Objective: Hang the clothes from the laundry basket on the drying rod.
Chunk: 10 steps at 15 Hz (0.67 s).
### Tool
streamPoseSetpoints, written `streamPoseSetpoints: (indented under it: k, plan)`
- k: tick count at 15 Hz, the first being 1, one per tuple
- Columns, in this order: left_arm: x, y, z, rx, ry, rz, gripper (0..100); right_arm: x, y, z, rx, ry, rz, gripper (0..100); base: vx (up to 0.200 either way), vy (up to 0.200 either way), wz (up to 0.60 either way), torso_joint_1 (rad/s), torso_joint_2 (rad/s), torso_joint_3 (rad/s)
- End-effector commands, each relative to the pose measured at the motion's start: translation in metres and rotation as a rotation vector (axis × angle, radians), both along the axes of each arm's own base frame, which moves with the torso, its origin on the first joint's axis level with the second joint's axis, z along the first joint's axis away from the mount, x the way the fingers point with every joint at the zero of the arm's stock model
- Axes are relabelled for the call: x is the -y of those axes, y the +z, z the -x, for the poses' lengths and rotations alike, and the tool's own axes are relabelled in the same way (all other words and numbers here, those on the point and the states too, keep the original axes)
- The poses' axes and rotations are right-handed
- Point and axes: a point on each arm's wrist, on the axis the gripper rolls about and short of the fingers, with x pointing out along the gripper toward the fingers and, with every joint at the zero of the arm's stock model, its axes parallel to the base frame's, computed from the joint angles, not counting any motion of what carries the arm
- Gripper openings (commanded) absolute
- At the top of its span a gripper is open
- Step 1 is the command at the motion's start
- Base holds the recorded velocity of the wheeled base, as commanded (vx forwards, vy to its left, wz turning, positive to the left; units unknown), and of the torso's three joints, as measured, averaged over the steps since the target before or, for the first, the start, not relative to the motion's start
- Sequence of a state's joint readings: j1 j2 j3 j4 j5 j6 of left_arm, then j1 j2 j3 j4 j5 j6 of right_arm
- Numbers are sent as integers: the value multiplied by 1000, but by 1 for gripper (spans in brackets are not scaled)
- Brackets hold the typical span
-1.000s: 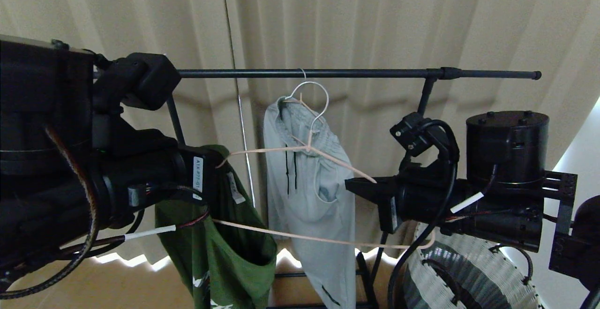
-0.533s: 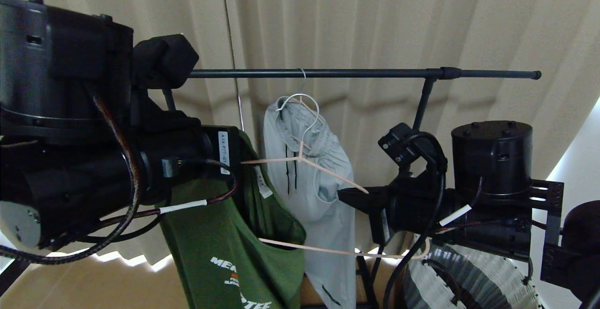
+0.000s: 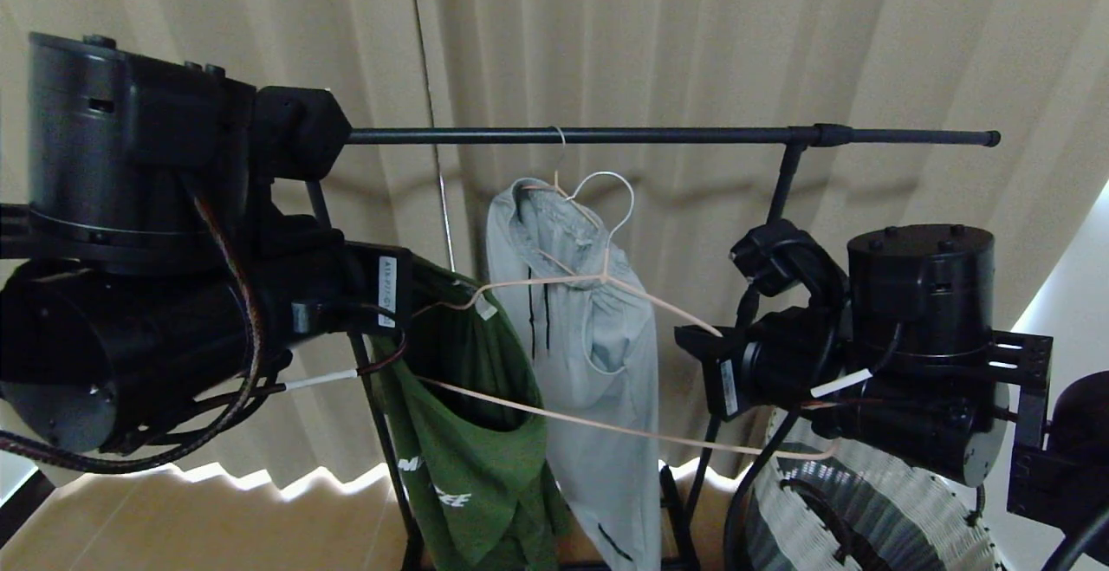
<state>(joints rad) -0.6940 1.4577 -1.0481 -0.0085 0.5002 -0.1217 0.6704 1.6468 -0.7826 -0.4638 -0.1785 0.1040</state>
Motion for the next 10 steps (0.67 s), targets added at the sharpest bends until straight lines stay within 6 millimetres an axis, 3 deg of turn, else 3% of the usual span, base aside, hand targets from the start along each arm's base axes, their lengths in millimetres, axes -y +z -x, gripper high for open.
streamPoseSetpoints:
  k: [1,6,10]
  plan:
    - [0,-3,2,-19,-5,-16,0,-2,2,-7,13,-31,-2,0,0,0,0,0,0,0]
    - [24,-4,1,-41,-51,30,0,-13,-2,-18,84,-26,-52,0,0,0,0,0,0,0]
    - [41,8,-15,-25,-25,146,0,-24,-5,-5,78,28,-58,0,0,0,0,0,0,0]
